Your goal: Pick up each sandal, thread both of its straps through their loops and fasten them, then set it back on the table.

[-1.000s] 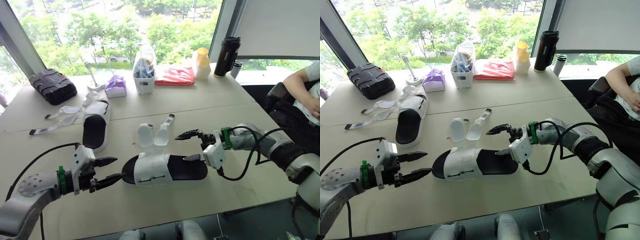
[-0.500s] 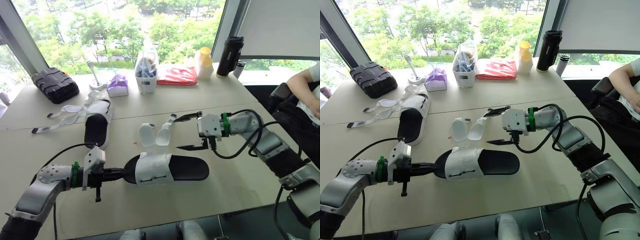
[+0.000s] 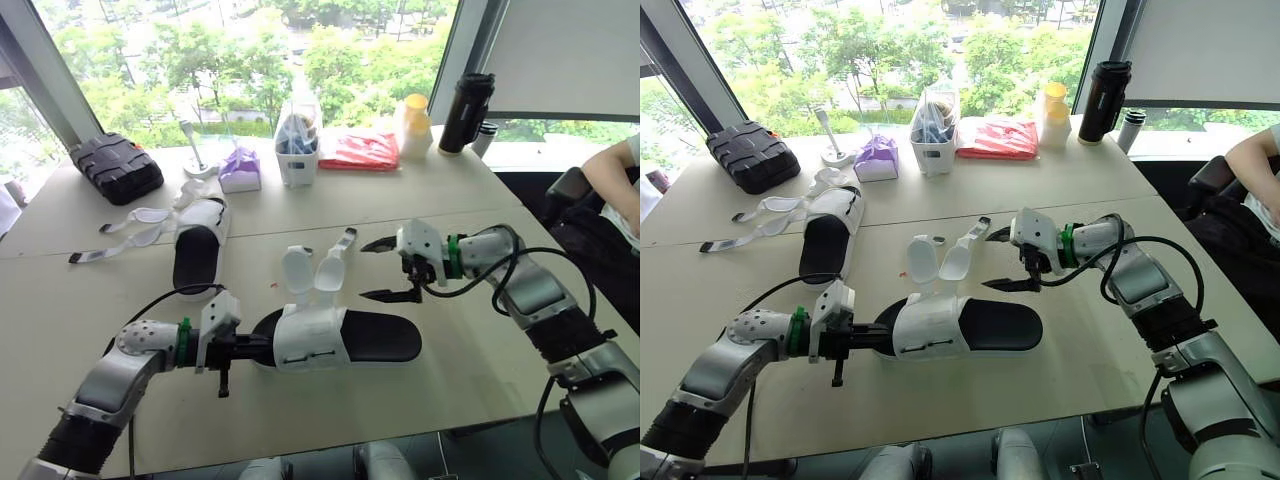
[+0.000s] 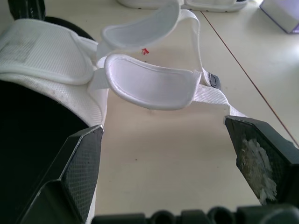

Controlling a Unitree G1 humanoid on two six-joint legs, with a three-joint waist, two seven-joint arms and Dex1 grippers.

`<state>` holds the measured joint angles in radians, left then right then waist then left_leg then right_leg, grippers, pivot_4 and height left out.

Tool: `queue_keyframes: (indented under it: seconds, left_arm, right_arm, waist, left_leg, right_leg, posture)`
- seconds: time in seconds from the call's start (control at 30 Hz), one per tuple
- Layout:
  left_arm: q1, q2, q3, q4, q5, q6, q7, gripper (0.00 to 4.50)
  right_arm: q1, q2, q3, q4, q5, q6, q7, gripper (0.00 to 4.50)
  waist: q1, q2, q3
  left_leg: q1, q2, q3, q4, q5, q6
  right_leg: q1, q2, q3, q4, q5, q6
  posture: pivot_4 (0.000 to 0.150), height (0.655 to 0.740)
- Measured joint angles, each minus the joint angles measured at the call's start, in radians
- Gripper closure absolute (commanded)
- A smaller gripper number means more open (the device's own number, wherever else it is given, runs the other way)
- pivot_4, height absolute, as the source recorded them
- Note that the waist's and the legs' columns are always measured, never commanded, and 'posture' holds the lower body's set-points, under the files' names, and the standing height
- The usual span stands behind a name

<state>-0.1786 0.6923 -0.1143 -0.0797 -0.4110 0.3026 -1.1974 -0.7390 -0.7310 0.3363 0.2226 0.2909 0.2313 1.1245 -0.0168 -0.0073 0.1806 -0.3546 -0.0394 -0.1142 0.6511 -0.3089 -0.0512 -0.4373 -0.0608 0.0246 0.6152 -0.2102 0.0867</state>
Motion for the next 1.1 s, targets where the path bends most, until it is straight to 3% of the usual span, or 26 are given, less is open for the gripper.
queue_keyframes:
  seconds: [0.3, 0.53, 0.77, 0.93, 1.1]
  left_arm:
    - [-0.020, -0.054, -0.019, 0.019, 0.012, -0.004, 0.011, 4.47]
    - [-0.020, -0.070, -0.022, 0.016, 0.027, -0.005, 0.021, 4.47]
    - [-0.014, -0.075, -0.025, -0.002, 0.030, 0.000, 0.029, 4.47]
    - [-0.010, -0.077, -0.030, -0.014, 0.030, 0.004, 0.042, 4.47]
    - [-0.005, -0.082, -0.030, -0.025, 0.030, 0.017, 0.051, 4.47]
  right_arm:
    - [-0.159, 0.138, -0.111, 0.096, 0.150, 0.661, -0.059, 0.00]
    - [-0.235, 0.253, -0.140, 0.277, 0.165, 0.927, -0.124, 0.00]
    - [-0.351, 0.381, -0.274, 0.527, 0.166, 0.997, -0.228, 0.00]
    - [-0.442, 0.481, -0.464, 0.812, 0.165, 0.881, -0.408, 0.00]
    - [-0.476, 0.514, -0.577, 0.941, 0.166, 0.781, -0.515, 0.00]
  waist:
    - [0.006, 0.000, 0.000]
    - [0.003, 0.001, 0.000]
    - [0.002, 0.001, -0.001]
    - [0.003, 0.001, -0.001]
    - [-0.002, 0.001, -0.001]
  left_leg:
    - [-0.001, -0.001, 0.000, 0.001, 0.000, 0.000]
    - [-0.001, -0.002, 0.000, 0.001, 0.000, 0.000]
    - [-0.001, -0.003, 0.000, 0.001, 0.000, 0.000]
    - [-0.001, -0.003, -0.001, 0.001, 0.000, 0.000]
    - [-0.001, -0.004, 0.000, 0.001, 0.000, 0.000]
  right_leg:
    - [0.000, -0.001, 0.000, 0.000, 0.000, 0.000]
    - [0.000, -0.002, 0.000, 0.001, 0.000, 0.000]
    - [0.000, -0.002, 0.000, 0.001, 0.001, 0.001]
    - [-0.001, -0.002, 0.000, 0.003, 0.001, 0.001]
    - [0.000, -0.003, 0.001, 0.003, 0.002, 0.002]
  posture:
    - [0.150, 0.7400]
    - [0.150, 0.7400]
    - [0.150, 0.7400]
    - [0.150, 0.7400]
    - [0.150, 0.7400]
